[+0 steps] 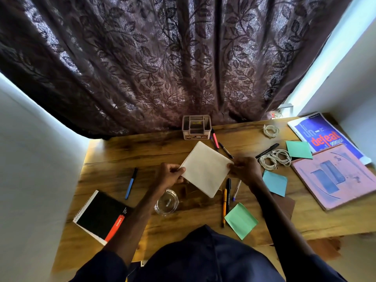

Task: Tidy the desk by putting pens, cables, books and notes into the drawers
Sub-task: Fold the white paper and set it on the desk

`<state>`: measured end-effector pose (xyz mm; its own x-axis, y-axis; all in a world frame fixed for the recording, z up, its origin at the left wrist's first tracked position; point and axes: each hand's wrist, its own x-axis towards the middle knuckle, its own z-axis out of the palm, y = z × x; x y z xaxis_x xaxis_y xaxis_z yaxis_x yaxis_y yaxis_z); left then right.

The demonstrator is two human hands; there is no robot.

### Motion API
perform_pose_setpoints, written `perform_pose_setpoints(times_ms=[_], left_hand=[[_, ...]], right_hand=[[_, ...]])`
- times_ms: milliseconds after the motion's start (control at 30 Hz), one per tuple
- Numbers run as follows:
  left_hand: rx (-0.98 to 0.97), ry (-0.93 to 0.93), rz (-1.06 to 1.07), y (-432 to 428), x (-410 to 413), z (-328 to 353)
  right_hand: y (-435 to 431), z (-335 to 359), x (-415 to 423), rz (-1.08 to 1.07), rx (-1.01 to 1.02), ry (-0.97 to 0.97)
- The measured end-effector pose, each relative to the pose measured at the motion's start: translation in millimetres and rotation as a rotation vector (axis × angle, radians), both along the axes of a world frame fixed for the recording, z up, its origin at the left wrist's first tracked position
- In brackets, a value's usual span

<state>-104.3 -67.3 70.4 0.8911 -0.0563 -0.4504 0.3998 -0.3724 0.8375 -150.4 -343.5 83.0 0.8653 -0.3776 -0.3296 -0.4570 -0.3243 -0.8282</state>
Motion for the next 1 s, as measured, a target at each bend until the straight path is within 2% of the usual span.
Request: perform_pose_setpoints(times_ms=[133, 267, 567, 800, 1000], left_hand=[[0.053, -0.082, 0.017, -8, -6, 9], [0.014, -0.119, 0.059, -21, -13, 18], [-0.205, 0.01, 0.1, -45, -21, 30], [-0.317, 0.12, 0.09, -43, -23, 28], [-0.319, 0.132, 0.055, -41, -23, 31]], right_hand=[[8, 6, 0, -0.011, -0.239, -0.065], [27, 16, 0, 0.034, -0.32, -0.208], [75, 33, -10, 0.256, -0.234, -0.322], [75, 26, -10, 0.303, -0.245, -0.331], [73, 22, -9, 0.312, -0.29, -0.354]])
